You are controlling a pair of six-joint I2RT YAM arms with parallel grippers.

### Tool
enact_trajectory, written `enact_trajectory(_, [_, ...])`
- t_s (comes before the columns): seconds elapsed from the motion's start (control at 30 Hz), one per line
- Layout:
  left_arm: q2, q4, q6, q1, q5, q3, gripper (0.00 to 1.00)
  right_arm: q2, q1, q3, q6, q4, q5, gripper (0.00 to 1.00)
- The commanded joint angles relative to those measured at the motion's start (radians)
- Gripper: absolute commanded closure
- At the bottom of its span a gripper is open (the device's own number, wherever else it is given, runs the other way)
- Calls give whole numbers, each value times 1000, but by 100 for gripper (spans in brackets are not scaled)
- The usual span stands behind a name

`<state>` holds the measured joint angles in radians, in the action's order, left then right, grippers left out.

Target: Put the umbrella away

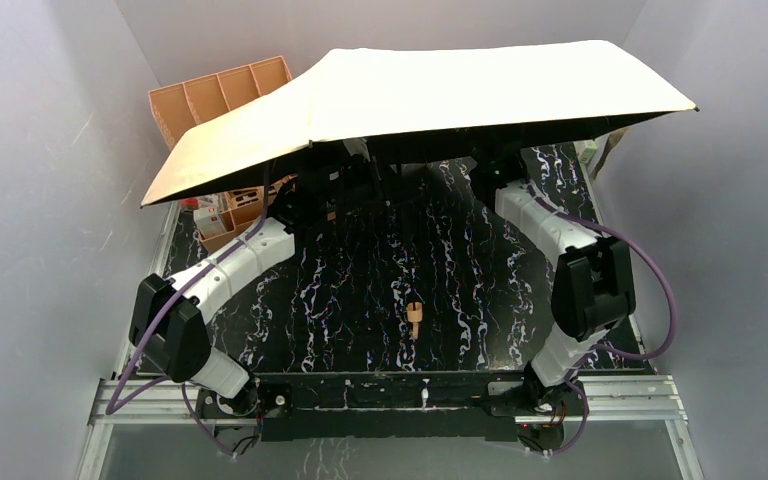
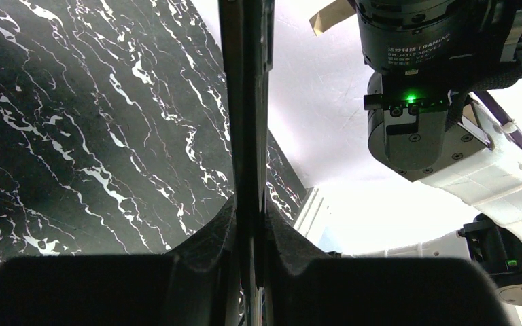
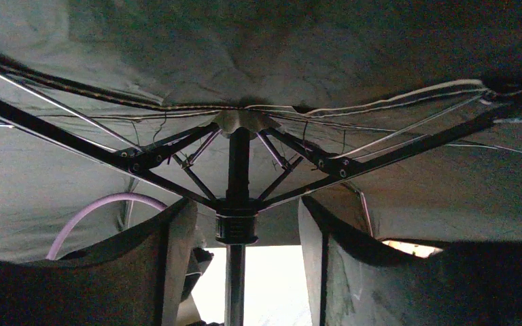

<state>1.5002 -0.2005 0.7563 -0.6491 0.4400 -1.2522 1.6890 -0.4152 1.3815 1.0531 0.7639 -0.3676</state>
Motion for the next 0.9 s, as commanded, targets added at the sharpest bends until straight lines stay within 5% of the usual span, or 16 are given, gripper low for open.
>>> enact_trajectory(0.0, [-18, 36, -16, -17, 76, -27, 100, 22, 7, 74, 29, 69, -19, 39])
enact_trajectory(0.17, [-23, 36, -15, -17, 68, -21, 100, 23, 7, 74, 28, 57, -37, 44])
enact_trajectory(0.3, [-21, 38, -14, -17, 68, -21, 100, 24, 8, 75, 17, 22, -63, 34])
enact_trajectory(0.57, [-23, 38, -13, -17, 71, -19, 100, 25, 6, 55, 19, 21, -85, 40])
enact_trajectory(0.7, [-27, 41, -14, -17, 70, -17, 100, 37, 6, 74, 13, 24, -111, 30])
enact_trajectory(0.87, [-30, 45, -15, -17, 68, -15, 100, 38, 6, 78, -12, 28, -149, 30])
